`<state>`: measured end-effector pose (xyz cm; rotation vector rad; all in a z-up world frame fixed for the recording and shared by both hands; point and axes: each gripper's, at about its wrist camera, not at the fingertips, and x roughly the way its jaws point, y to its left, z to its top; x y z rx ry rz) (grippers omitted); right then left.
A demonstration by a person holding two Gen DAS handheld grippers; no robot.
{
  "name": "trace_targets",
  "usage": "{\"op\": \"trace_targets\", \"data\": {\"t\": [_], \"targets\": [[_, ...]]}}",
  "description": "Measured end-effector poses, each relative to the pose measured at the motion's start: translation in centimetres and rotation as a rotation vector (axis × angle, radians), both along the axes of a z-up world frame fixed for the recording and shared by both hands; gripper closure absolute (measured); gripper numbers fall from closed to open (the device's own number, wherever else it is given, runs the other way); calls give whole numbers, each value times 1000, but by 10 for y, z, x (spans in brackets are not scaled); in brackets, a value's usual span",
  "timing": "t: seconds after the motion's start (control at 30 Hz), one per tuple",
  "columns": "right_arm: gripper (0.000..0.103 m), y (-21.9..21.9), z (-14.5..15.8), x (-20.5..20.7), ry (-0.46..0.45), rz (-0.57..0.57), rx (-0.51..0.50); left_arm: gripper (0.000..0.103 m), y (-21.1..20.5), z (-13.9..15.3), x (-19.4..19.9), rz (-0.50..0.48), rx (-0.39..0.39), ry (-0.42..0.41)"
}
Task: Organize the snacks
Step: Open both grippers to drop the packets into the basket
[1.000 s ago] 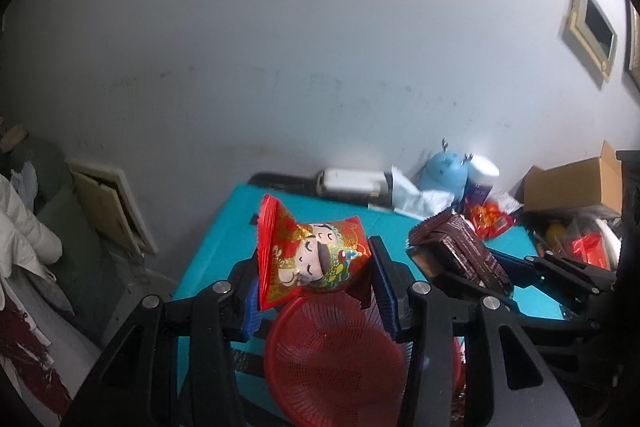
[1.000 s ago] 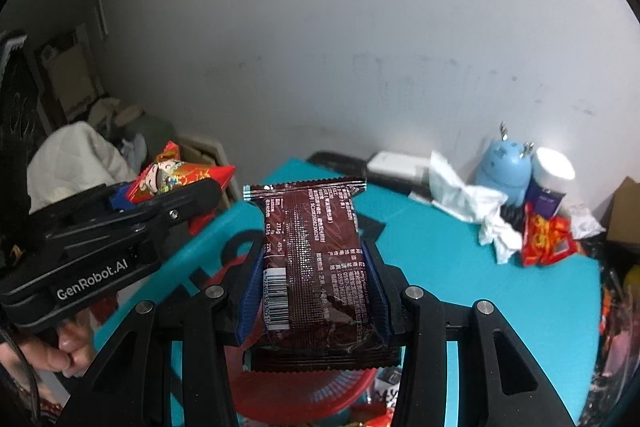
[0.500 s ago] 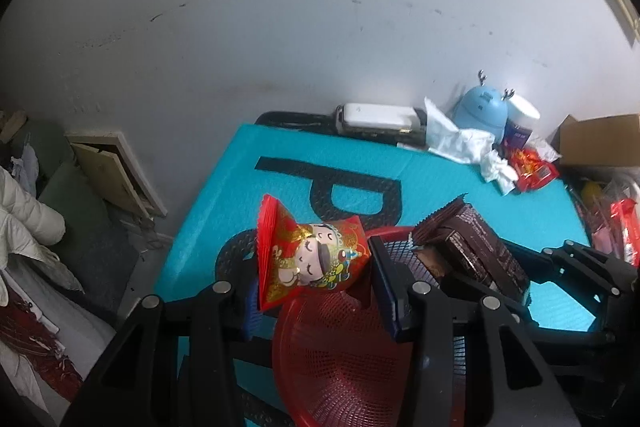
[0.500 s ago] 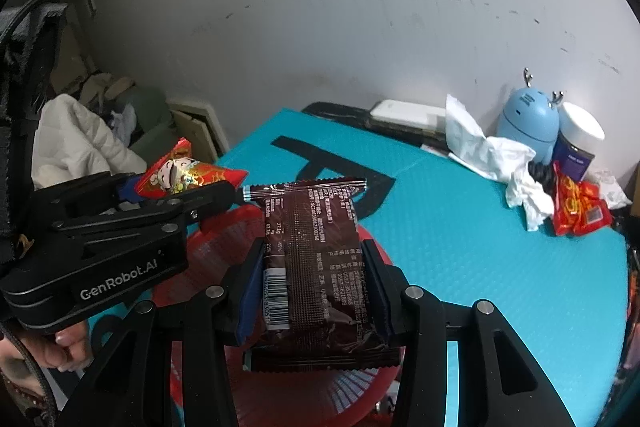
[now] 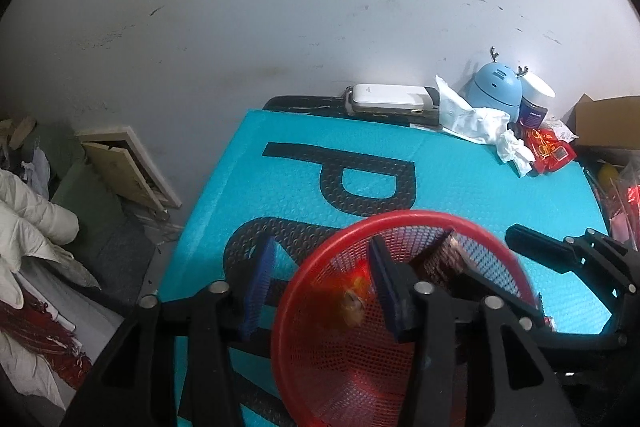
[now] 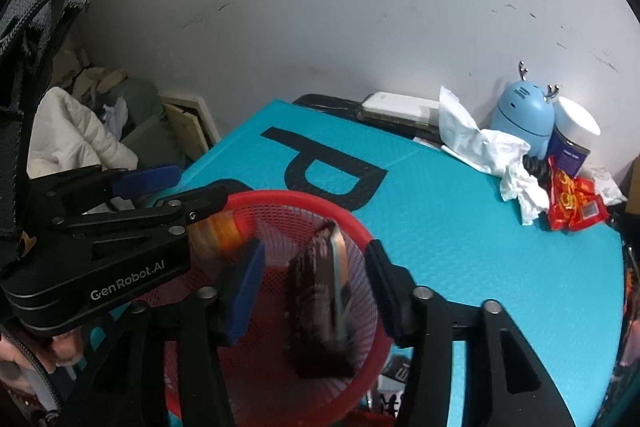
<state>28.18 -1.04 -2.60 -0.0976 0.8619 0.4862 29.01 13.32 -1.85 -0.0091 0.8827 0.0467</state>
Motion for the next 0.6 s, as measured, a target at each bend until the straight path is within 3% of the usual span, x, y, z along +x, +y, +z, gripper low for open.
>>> {"op": "trace_targets", "data": {"t": [0.07,0.6], "targets": [[46,-1,0,0,-2,-4,-3,37,1,3,-2,1,-10,-11],[46,-13,34,-21,-66,-24,1,37,0,43,-37,2,-26,-120]]}}
